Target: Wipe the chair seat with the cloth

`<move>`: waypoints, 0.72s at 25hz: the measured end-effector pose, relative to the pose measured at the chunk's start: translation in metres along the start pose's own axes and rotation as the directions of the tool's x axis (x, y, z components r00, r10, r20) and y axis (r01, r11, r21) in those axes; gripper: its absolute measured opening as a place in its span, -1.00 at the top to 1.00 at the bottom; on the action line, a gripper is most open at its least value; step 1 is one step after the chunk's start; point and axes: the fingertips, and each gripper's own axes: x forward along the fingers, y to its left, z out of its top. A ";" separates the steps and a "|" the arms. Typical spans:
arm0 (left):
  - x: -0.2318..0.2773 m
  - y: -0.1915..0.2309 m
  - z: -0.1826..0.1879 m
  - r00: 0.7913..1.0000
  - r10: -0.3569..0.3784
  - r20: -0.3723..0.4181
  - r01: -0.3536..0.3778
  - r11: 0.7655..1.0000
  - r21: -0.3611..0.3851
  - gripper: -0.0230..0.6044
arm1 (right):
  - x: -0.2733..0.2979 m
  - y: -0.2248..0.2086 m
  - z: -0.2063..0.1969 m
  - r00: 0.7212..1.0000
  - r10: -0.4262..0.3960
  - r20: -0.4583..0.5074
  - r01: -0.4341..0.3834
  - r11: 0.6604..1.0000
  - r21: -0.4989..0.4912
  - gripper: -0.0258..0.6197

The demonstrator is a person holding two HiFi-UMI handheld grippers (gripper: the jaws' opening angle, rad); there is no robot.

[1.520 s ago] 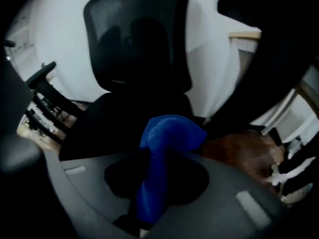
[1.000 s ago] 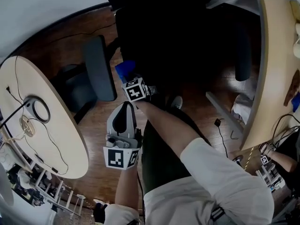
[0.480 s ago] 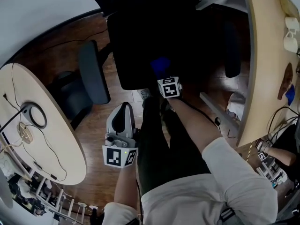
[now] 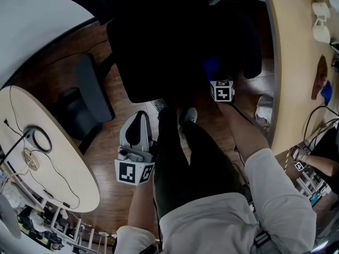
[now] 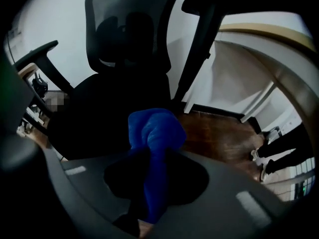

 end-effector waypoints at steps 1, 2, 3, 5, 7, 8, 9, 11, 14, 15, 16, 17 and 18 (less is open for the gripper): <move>0.002 0.000 0.004 1.000 0.005 -0.003 -0.005 1.000 0.004 0.92 | -0.004 0.006 0.007 1.000 0.010 0.018 -0.010 1.000 0.006 0.64; 0.005 -0.001 0.013 1.000 0.005 0.000 -0.005 1.000 0.007 0.92 | -0.013 0.016 0.018 0.998 0.030 0.052 -0.031 1.000 0.007 0.64; 0.006 -0.004 0.027 1.000 0.001 0.008 -0.001 1.000 0.010 0.92 | -0.029 0.029 0.034 0.994 0.056 0.096 -0.058 0.998 0.015 0.64; 0.000 -0.018 0.072 1.000 -0.011 0.024 0.011 1.000 0.019 0.92 | -0.096 0.060 0.070 0.975 0.110 0.192 -0.123 0.991 0.057 0.64; -0.012 -0.040 0.126 1.000 -0.011 0.019 0.010 0.999 0.051 0.92 | -0.198 0.093 0.115 0.943 0.161 0.290 -0.186 0.980 0.063 0.64; -0.018 -0.054 0.152 1.000 -0.005 0.011 0.004 0.997 0.077 0.92 | -0.251 0.107 0.140 0.915 0.188 0.358 -0.214 0.976 0.035 0.64; -0.022 -0.065 0.177 1.000 0.003 0.008 -0.004 0.993 0.115 0.92 | -0.300 0.117 0.168 0.868 0.214 0.448 -0.234 0.972 -0.011 0.64; -0.019 -0.084 0.233 0.999 0.013 0.044 -0.023 0.975 0.221 0.92 | -0.389 0.128 0.238 0.707 0.257 0.659 -0.241 0.963 -0.118 0.64; -0.047 -0.148 0.301 0.994 0.015 0.104 -0.050 0.940 0.338 0.93 | -0.556 0.124 0.272 0.447 0.287 0.847 -0.212 0.954 -0.212 0.64; -0.068 -0.178 0.315 0.993 0.006 0.114 -0.047 0.931 0.362 0.94 | -0.614 0.121 0.262 0.383 0.298 0.874 -0.204 0.951 -0.234 0.64; -0.088 -0.207 0.327 0.992 -0.013 0.127 -0.038 0.921 0.387 0.94 | -0.665 0.119 0.251 0.329 0.309 0.892 -0.195 0.947 -0.256 0.64; -0.104 -0.231 0.339 0.989 -0.035 0.144 -0.027 0.911 0.411 0.96 | -0.708 0.117 0.242 0.281 0.320 0.904 -0.184 0.943 -0.277 0.64; -0.118 -0.251 0.352 0.985 -0.055 0.164 -0.022 0.901 0.434 0.96 | -0.744 0.116 0.237 0.240 0.330 0.913 -0.171 0.940 -0.295 0.64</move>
